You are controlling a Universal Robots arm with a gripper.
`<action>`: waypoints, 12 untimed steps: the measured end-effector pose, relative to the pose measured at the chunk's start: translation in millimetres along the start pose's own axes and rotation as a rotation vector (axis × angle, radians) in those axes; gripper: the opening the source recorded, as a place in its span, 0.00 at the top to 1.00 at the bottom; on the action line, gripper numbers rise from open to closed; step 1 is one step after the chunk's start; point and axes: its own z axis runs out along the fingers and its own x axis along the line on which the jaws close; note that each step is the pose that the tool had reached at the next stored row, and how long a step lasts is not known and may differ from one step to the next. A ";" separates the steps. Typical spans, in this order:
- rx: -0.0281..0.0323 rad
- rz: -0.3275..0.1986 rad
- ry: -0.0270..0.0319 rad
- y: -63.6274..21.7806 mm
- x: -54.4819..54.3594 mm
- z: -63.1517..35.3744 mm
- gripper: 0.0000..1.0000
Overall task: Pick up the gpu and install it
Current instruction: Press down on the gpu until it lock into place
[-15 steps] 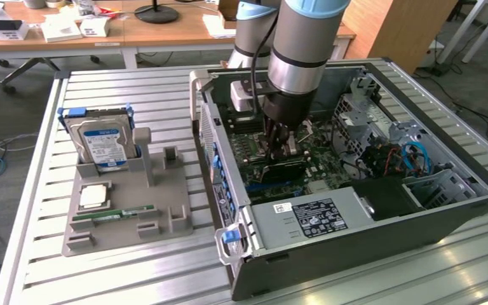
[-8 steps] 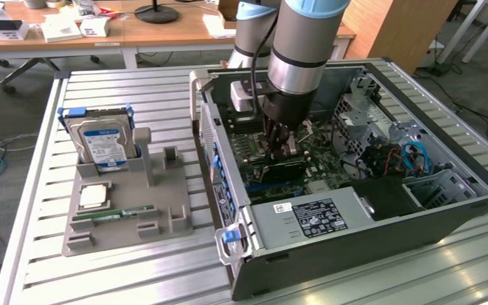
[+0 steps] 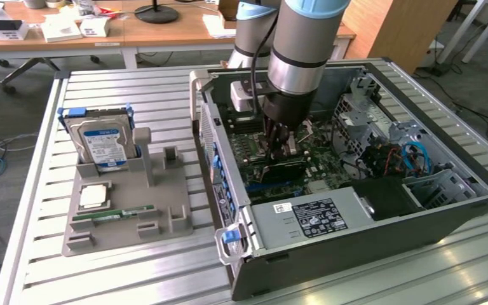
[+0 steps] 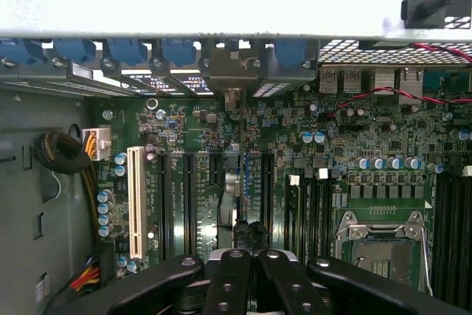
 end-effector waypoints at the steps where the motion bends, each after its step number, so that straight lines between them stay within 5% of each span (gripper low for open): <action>1: 0.0000 0.000 0.0000 0.0 0.0 0.2 0.89; 12: 0.0000 0.000 0.0000 0.1 0.0 0.5 0.89</action>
